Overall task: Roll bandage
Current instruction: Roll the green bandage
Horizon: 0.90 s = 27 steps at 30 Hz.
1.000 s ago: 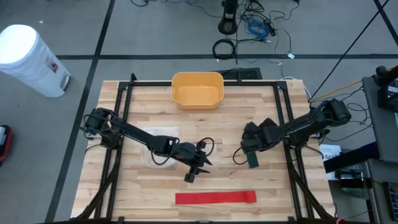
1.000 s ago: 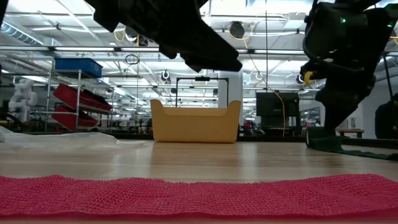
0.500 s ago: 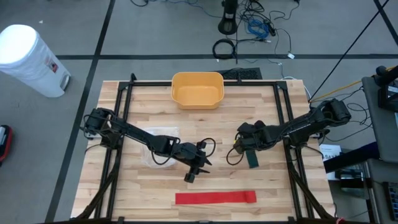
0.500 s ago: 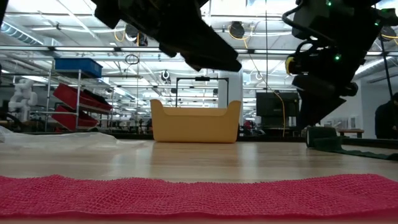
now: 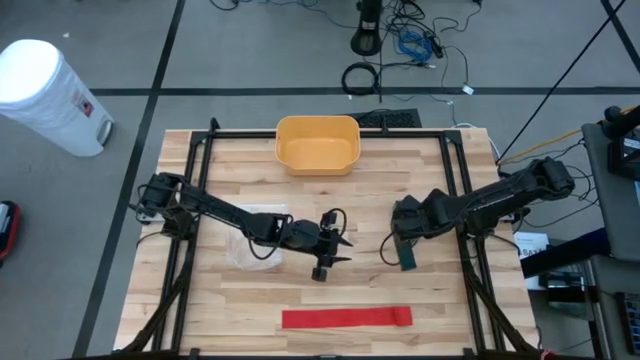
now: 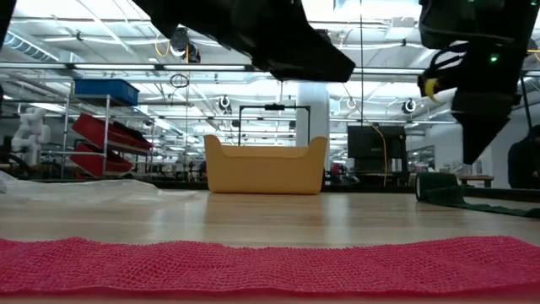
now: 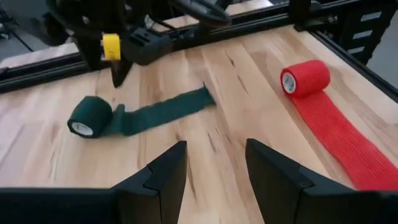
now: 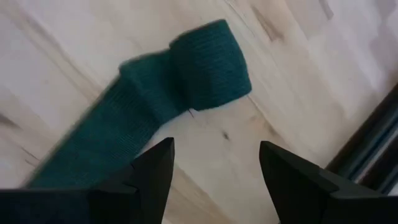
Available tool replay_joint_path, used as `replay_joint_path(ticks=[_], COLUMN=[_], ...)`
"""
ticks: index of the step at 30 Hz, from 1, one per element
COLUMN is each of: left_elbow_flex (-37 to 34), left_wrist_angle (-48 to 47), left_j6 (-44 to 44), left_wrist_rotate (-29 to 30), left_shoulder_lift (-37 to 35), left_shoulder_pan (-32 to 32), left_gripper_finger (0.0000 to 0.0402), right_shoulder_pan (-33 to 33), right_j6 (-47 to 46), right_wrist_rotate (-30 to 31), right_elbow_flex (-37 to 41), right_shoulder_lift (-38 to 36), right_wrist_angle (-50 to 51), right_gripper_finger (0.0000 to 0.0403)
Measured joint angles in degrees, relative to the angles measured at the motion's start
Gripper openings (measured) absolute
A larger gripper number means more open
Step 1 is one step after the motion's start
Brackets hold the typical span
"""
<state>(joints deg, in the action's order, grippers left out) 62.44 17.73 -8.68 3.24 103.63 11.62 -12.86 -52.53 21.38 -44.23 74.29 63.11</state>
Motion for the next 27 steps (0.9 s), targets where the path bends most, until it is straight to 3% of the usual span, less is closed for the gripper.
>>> replay_joint_path(ticks=[7, 18, 27], left_elbow_flex=[0.0, 0.0, 0.0], left_wrist_angle=[3.3, 2.7, 2.7], left_j6=[-0.8, -0.8, -0.8], left_wrist_rotate=[-1.5, -1.6, -2.8], left_shoulder_lift=[1.2, 1.2, 1.2], left_shoulder_pan=[-0.7, -0.4, -0.4], left_gripper_finger=[0.0171, 0.0171, 0.0171], right_shoulder_pan=[0.0, 0.9, 0.9], right_j6=[10.7, 11.4, 13.9], right_wrist_rotate=[6.5, 9.0, 14.4], right_elbow_flex=[-0.1, -0.1, -0.1], right_shoulder_lift=[2.8, 15.7, 21.5], right_wrist_angle=[0.3, 2.3, -7.8], right_gripper_finger=[0.0224, 0.0224, 0.0224])
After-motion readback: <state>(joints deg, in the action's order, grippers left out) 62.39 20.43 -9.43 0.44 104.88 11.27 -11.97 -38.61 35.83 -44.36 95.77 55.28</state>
